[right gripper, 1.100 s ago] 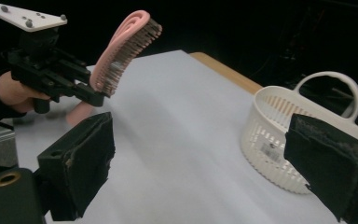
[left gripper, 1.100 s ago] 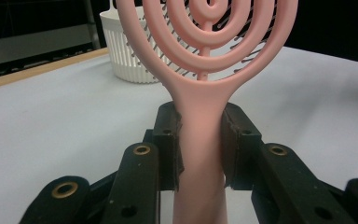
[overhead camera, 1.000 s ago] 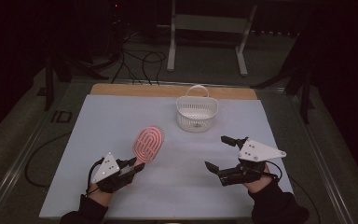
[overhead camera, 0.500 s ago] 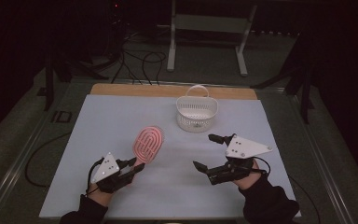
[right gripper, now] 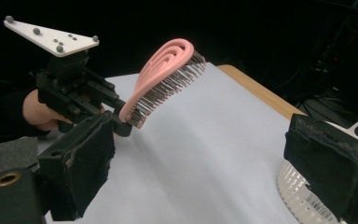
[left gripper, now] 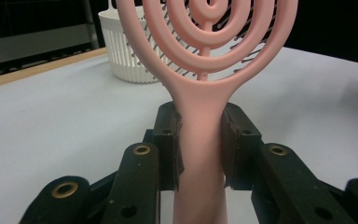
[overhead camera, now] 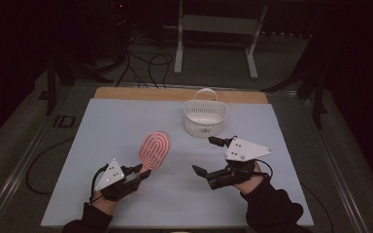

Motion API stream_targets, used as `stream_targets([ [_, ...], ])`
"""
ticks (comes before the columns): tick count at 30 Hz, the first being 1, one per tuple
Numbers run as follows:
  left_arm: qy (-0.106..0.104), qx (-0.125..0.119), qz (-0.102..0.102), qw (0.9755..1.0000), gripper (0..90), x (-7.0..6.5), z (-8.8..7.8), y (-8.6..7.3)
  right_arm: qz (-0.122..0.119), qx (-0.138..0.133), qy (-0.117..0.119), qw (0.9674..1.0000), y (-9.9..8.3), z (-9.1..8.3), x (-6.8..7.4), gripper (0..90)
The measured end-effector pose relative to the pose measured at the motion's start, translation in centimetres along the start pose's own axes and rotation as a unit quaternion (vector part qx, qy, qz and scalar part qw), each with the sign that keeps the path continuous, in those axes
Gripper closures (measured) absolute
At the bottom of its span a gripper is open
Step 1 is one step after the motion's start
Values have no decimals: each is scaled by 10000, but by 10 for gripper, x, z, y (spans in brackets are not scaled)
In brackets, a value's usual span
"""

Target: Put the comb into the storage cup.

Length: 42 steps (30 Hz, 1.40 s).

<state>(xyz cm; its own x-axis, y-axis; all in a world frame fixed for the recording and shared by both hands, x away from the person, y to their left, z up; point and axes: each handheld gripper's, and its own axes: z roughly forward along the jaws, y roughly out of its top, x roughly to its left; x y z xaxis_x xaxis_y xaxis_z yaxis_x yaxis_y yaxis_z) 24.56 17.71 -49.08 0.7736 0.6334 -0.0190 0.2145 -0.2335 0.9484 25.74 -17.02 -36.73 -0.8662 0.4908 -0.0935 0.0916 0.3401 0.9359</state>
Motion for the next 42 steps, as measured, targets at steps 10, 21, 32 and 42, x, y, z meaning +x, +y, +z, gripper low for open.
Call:
stream_targets([
  [10,7,-21,7,10000,713,0,0,0,-31,21,180,9998,5,17,6,84],
  [21,4,-4,52,10000,712,-1,0,0,144,-7,314,9994,5,37,13,83],
  [32,-7,-15,58,10000,713,-1,0,0,414,3,221,9989,7,60,17,84],
  [42,2,-9,78,10000,713,-2,0,0,903,-45,38,9959,7,79,24,83],
])
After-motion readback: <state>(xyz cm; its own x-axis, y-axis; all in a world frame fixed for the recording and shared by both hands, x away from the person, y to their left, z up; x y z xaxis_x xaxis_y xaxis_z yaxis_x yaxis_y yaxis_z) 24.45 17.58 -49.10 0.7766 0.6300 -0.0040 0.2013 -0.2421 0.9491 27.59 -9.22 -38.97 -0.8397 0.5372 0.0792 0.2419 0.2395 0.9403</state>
